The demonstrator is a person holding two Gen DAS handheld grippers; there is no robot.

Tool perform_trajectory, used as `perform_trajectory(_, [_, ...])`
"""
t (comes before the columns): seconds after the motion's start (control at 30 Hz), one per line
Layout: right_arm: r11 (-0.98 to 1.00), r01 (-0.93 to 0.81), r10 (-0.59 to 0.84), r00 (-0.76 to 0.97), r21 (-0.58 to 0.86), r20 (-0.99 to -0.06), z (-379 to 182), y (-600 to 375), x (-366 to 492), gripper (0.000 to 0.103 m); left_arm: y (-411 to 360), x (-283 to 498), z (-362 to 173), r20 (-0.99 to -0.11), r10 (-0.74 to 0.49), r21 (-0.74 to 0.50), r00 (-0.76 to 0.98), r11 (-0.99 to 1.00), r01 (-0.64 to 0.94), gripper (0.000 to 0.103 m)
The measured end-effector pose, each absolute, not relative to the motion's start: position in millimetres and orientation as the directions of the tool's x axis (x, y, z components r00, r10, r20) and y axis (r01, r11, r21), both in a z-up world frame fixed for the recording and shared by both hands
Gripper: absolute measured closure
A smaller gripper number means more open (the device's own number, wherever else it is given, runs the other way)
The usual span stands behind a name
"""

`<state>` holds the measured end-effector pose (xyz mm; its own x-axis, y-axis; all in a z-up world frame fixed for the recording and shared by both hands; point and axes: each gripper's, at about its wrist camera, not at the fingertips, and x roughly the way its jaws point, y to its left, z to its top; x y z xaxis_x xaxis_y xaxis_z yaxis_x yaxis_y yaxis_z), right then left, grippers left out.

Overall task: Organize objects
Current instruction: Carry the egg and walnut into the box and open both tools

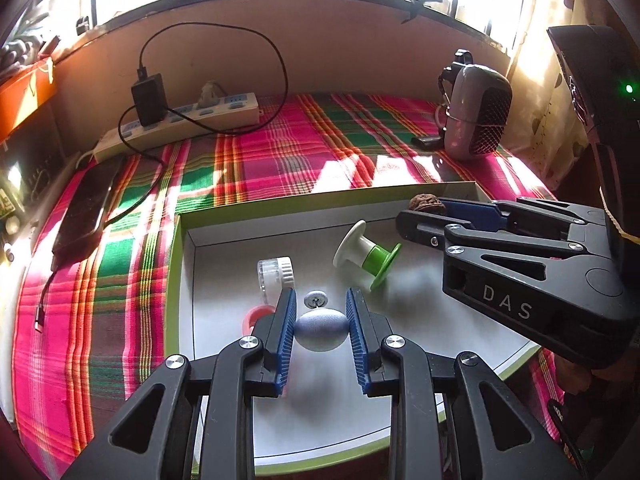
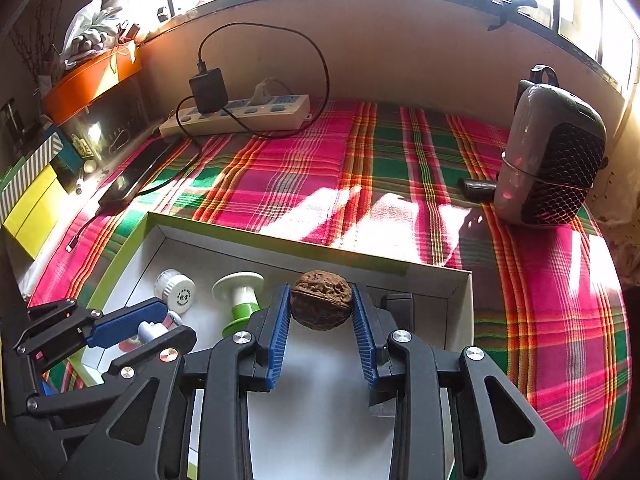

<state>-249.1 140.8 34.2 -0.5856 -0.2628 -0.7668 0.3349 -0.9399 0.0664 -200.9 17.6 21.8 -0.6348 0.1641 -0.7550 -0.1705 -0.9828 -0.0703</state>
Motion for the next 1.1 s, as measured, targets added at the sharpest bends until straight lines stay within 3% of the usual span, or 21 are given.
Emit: perform_trajectory(1.1, [-0.942,0.333,-0.222,-0.537,0.038,-0.814,18.1,133.0,-262.8,0.071,20.3,-207.0,12.4,-0.77,0.163,-0.07,-0.617,-0.982,-0.173,0.079])
